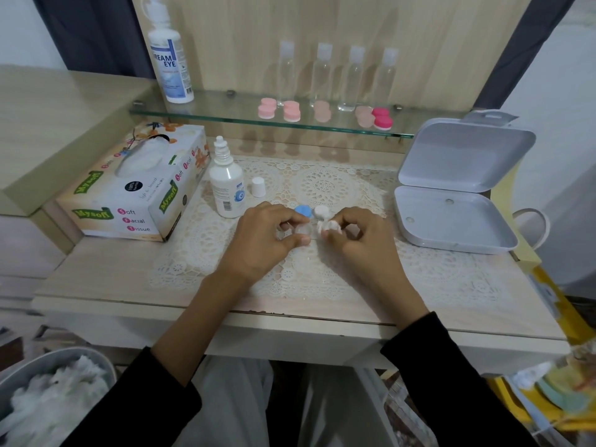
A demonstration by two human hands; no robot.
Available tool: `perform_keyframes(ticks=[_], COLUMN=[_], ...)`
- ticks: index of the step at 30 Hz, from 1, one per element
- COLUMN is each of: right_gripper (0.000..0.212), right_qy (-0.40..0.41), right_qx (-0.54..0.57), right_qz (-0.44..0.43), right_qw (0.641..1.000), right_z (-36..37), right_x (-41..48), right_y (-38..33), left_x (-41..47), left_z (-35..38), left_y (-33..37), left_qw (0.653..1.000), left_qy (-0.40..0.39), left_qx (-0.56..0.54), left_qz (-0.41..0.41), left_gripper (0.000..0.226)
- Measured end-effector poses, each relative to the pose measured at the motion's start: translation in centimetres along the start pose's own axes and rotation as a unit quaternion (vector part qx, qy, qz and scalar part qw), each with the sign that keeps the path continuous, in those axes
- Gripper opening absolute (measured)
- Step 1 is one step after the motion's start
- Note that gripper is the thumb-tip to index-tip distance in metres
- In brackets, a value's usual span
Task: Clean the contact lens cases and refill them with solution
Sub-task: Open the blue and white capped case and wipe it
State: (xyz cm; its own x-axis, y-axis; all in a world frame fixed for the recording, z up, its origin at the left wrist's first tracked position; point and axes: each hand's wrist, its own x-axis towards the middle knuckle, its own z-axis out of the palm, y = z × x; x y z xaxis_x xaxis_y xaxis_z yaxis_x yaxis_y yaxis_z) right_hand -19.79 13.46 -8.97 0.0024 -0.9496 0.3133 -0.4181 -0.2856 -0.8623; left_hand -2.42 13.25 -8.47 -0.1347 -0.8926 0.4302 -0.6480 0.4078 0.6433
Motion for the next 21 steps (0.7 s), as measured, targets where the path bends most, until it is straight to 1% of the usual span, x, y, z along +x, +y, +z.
perform_keyframes(ticks=[1,2,3,5,7,9,11,13,15,16,19,21], right_gripper=[0.008,0.006,0.007,0.016,0.018,0.016,0.013,0.011,0.008,0.008,0.011,0.009], right_qy=[-0.007,-0.013,-0.015,-0.008,-0.002,-0.001,0.009,0.015,0.020,0.024,0.042,0.062], right_qx=[-0.031,-0.034,-0.010,0.070,0.098,0.069,0.014,-0.043,-0.072,-0.064,0.007,0.021], right_qz=[-0.005,0.000,0.015,0.048,0.056,0.038,0.013,-0.025,-0.051,-0.046,-0.006,-0.013], right_qw=[0.999,0.999,1.000,0.996,0.994,0.997,1.000,0.999,0.996,0.997,0.999,0.998], right_z=[0.0,0.0,-0.1,-0.2,-0.2,0.0,0.2,0.3,0.3,0.3,0.3,0.3], right_x=[0.0,0.0,0.0,0.3,0.5,0.4,0.3,0.1,0.0,0.0,-0.1,-0.1], right_y=[0.1,0.1,0.1,-0.1,-0.1,-0.3,-0.6,-0.9,-1.1,-1.1,-1.1,-1.1], left_x=[0.0,0.0,0.0,-0.1,-0.1,-0.1,-0.1,-0.1,-0.1,-0.1,-0.1,-0.1], left_z=[0.0,0.0,0.0,-0.1,-0.1,0.0,0.0,0.0,0.0,0.0,-0.1,-0.1], left_y=[0.1,0.2,0.2,0.3,0.3,0.3,0.3,0.3,0.3,0.3,0.3,0.3], left_qw=[1.000,1.000,1.000,1.000,1.000,1.000,1.000,1.000,1.000,1.000,1.000,1.000], left_qy=[0.001,0.002,0.003,0.007,0.009,0.008,0.007,0.006,0.007,0.009,0.014,0.016], left_qx=[0.001,0.003,0.004,0.008,0.013,0.015,0.012,0.010,0.010,0.008,0.001,-0.001], left_qz=[0.000,0.001,0.004,0.013,0.019,0.018,0.014,0.015,0.015,0.014,0.013,0.011], left_gripper=[0.030,0.030,0.029,0.028,0.027,0.027,0.027,0.027,0.027,0.027,0.027,0.026])
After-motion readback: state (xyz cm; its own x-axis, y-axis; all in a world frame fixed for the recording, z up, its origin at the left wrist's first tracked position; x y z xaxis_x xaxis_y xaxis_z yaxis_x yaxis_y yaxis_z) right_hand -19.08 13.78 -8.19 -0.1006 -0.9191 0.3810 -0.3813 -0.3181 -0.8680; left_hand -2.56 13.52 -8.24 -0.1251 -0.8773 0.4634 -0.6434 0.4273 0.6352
